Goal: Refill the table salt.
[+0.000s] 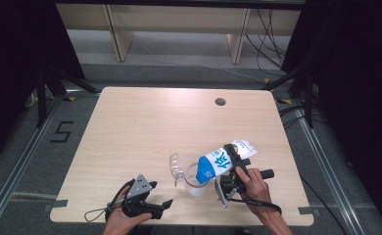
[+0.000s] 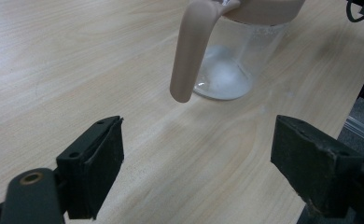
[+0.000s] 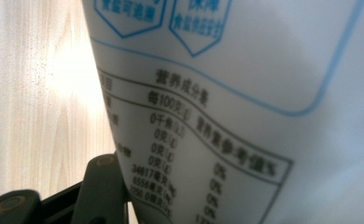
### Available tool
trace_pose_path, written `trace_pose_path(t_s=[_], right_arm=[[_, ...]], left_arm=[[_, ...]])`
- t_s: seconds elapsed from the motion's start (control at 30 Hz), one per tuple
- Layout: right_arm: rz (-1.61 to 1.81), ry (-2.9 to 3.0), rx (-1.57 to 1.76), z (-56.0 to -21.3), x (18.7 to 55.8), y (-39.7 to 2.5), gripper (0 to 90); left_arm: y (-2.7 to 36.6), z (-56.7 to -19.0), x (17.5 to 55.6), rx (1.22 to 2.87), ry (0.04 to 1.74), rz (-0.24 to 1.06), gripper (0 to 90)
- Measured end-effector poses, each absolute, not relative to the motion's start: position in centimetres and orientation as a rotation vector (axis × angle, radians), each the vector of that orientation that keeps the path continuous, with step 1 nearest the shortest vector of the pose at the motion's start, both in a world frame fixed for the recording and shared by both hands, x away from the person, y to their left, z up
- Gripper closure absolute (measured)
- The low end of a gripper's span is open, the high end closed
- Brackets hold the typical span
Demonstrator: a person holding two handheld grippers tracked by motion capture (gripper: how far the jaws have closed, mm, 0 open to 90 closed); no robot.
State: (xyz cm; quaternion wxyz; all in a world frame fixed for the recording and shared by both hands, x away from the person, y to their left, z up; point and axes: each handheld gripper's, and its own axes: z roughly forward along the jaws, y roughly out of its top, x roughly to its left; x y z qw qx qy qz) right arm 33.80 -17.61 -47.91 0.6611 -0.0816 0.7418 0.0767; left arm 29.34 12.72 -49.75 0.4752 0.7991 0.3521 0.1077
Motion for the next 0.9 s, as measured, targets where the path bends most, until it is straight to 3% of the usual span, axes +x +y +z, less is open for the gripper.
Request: trace_pose_path(t_s=[0.9], right_arm=[[0.063,1.637,-0.285,-47.1,33.7,-17.5,48.3]], left_arm=[[12.8,-49.8,29.4,1.957,0.879,0.254,16.7]])
